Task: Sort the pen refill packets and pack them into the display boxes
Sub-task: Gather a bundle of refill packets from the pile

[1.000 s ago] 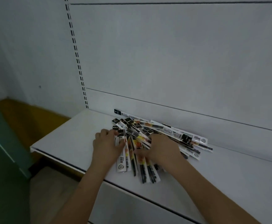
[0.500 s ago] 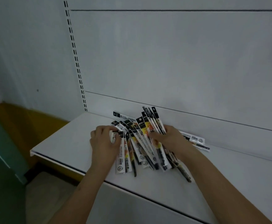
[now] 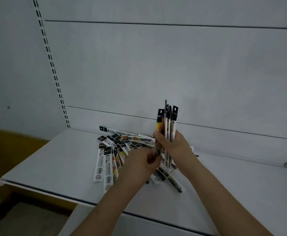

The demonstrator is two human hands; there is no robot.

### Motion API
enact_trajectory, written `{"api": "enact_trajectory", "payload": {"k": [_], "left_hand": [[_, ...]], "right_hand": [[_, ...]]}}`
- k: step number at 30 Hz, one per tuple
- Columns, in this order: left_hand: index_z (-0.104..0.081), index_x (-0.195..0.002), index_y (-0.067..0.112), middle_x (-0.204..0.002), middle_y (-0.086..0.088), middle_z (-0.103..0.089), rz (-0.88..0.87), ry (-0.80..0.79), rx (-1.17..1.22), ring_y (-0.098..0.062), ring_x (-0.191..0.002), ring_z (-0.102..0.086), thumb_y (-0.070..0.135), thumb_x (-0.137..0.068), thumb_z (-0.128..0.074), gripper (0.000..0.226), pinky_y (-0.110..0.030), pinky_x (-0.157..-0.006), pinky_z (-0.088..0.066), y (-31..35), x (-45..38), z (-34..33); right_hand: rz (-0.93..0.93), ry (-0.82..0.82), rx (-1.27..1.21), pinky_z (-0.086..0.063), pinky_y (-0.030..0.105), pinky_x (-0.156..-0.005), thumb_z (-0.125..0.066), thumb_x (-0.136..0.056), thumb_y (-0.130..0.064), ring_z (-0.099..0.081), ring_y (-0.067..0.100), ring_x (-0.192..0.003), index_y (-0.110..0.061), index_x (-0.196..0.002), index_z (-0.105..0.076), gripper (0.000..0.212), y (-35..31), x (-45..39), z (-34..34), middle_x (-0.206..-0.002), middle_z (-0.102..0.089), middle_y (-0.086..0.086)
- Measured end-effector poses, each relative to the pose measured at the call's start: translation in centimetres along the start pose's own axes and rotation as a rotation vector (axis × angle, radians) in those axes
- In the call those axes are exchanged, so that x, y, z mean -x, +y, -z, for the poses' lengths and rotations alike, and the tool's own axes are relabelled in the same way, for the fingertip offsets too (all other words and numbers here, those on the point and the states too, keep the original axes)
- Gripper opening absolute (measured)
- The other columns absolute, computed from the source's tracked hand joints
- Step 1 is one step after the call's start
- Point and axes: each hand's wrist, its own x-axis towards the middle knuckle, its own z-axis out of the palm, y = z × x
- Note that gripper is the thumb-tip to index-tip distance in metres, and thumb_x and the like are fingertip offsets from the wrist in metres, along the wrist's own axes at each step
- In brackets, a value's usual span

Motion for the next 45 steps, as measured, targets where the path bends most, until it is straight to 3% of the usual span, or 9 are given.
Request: {"api": "enact_trajectory", "payload": {"k": [3, 8, 15, 18, 21, 26, 34, 38, 45], "left_hand": [[-0.066, -0.091, 0.018, -0.076, 0.005, -0.054, -0.103, -0.009, -0.145, -0.01, -0.065, -0.047, 0.032, -0.098, -0.053, 0.021, -0.025, -0.06, -0.035, 1.1, -0.4, -1.0], [-0.056, -0.13, 0.033, -0.115, 0.014, -0.055, -0.14, -0.153, -0.053, -0.005, -0.093, -0.056, 0.059, -0.097, -0.035, 0.047, -0.029, -0.083, -0.049, 1.3, 0.1, -3.1], [-0.064, -0.121, 0.025, -0.105, 0.014, -0.057, -0.06, -0.061, 0.273, 0.007, -0.088, -0.056, 0.044, -0.091, -0.061, 0.035, -0.016, -0.077, -0.049, 2.6, -2.6, -5.1], [-0.052, -0.13, 0.036, -0.11, 0.017, -0.056, -0.062, -0.167, 0.413, 0.003, -0.075, -0.053, 0.055, -0.079, -0.066, 0.056, -0.011, -0.062, -0.045, 4.4, -3.7, -4.4], [-0.054, -0.122, 0.039, -0.087, 0.02, -0.059, -0.046, -0.295, 0.44, 0.0, -0.063, -0.049, 0.052, -0.074, -0.076, 0.054, -0.008, -0.055, -0.04, 6.1, -5.3, -4.0], [-0.072, -0.103, 0.028, -0.094, 0.015, -0.075, -0.069, -0.374, 0.51, 0.002, -0.09, -0.069, 0.04, -0.077, -0.081, 0.03, -0.02, -0.082, -0.053, 7.6, -7.0, -3.8], [-0.072, -0.088, 0.025, -0.085, 0.011, -0.074, -0.132, -0.437, 0.459, -0.002, -0.084, -0.07, 0.04, -0.073, -0.084, 0.024, -0.023, -0.079, -0.056, 8.3, -7.0, -3.8], [-0.071, -0.085, 0.018, -0.083, 0.005, -0.075, -0.166, -0.447, 0.452, -0.01, -0.081, -0.071, 0.032, -0.082, -0.078, 0.016, -0.026, -0.078, -0.056, 8.1, -7.2, -3.5], [-0.072, -0.089, 0.018, -0.087, 0.006, -0.073, -0.19, -0.485, 0.456, -0.006, -0.084, -0.068, 0.017, -0.088, -0.069, 0.004, -0.016, -0.075, -0.05, 7.6, -7.2, -2.4]], "right_hand": [[0.007, 0.113, 0.092, -0.049, 0.013, -0.058, -0.079, -0.077, -0.036, -0.06, -0.002, -0.061, -0.017, -0.089, -0.063, 0.028, 0.4, 0.0, 0.6, -0.073, -0.064, -0.006], [0.001, 0.236, 0.133, -0.045, 0.03, -0.07, -0.066, -0.091, -0.025, -0.054, 0.014, -0.067, -0.018, -0.076, -0.055, 0.02, 1.2, 0.0, 4.9, -0.071, -0.058, 0.0], [-0.088, 0.078, 0.137, -0.053, 0.035, -0.079, -0.072, -0.087, -0.022, -0.062, 0.013, -0.076, -0.01, -0.092, -0.064, 0.015, 6.4, 3.0, 9.4, -0.078, -0.065, 0.005], [-0.142, 0.051, 0.177, -0.055, 0.037, -0.073, -0.073, -0.086, -0.028, -0.064, 0.02, -0.072, -0.011, -0.095, -0.068, 0.02, 7.1, 3.8, 9.5, -0.084, -0.069, 0.014], [-0.122, -0.023, 0.22, -0.05, 0.023, -0.065, -0.072, -0.085, -0.029, -0.062, 0.006, -0.066, -0.024, -0.088, -0.069, 0.006, 6.8, 3.9, 9.3, -0.074, -0.069, -0.004], [-0.095, -0.047, 0.327, -0.04, 0.02, -0.059, -0.071, -0.085, -0.038, -0.051, 0.002, -0.059, -0.021, -0.08, -0.058, 0.022, 7.4, 4.0, 8.7, -0.064, -0.059, -0.011], [-0.054, -0.076, 0.567, -0.057, 0.034, -0.08, -0.067, -0.072, -0.063, -0.065, 0.002, -0.085, -0.031, -0.111, -0.061, 0.051, 7.4, 3.8, 9.2, -0.093, -0.07, -0.01], [-0.075, -0.19, 0.527, -0.049, 0.013, -0.071, -0.076, -0.075, -0.052, -0.06, -0.003, -0.081, -0.042, -0.109, -0.053, 0.043, 5.6, 4.2, 9.8, -0.101, -0.064, -0.016], [-0.079, -0.206, 0.436, -0.052, 0.021, -0.053, -0.073, -0.083, -0.02, -0.063, 0.011, -0.057, -0.022, -0.109, -0.06, 0.03, 4.6, 4.2, 10.9, -0.096, -0.066, -0.006]]}}
